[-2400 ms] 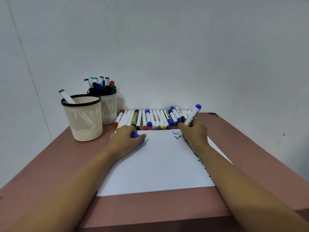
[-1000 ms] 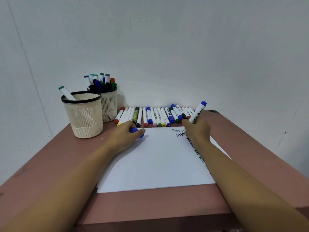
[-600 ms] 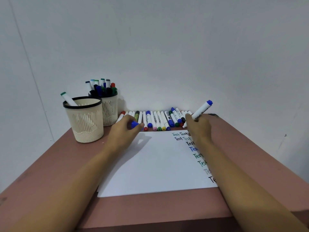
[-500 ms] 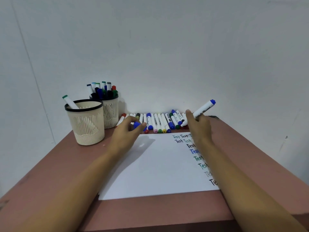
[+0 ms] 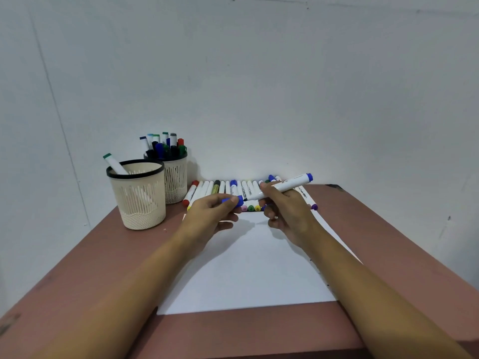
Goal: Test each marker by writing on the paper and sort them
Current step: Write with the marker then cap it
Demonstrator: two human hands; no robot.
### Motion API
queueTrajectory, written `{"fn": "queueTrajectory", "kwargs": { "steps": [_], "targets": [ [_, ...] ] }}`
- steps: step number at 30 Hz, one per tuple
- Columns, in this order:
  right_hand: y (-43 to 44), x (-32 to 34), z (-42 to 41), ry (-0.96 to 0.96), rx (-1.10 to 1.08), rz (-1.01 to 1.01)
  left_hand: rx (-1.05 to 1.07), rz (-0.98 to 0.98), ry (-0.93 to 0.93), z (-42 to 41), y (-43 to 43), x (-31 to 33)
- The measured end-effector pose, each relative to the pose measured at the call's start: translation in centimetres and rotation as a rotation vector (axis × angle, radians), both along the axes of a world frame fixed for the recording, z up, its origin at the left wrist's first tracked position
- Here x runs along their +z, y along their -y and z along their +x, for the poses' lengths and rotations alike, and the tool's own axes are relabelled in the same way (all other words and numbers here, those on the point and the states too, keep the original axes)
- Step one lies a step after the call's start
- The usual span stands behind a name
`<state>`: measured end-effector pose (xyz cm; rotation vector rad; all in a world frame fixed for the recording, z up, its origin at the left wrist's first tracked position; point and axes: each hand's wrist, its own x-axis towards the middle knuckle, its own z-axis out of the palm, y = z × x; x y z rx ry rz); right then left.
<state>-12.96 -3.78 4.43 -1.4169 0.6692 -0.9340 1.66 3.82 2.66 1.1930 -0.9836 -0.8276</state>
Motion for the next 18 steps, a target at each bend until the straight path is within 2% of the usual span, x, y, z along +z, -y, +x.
{"fn": "queueTrajectory", "kwargs": {
  "steps": [5, 10, 14, 18],
  "targets": [
    [-0.6, -0.3, 0.3, -0.009, 0.083, -0.018, -0.060, -0.013, 0.053, -0.6, -0.1, -0.1],
    [-1.1, -0.2, 0.5, 0.030, 0.077, 0.040, -0.047, -0.027, 0.121, -0.9, -0.2, 0.2],
    [-1.5, 0.5, 0.7, 0.139, -0.004, 0.219, 0.071, 0.001, 0.404, -1.4, -0.2, 0.2],
    [-2.1, 0.5, 1.3, 0.043, -0.162, 0.164, 0.174, 0.016, 0.604, -2.4, -0.4, 0.3]
  ]
}}
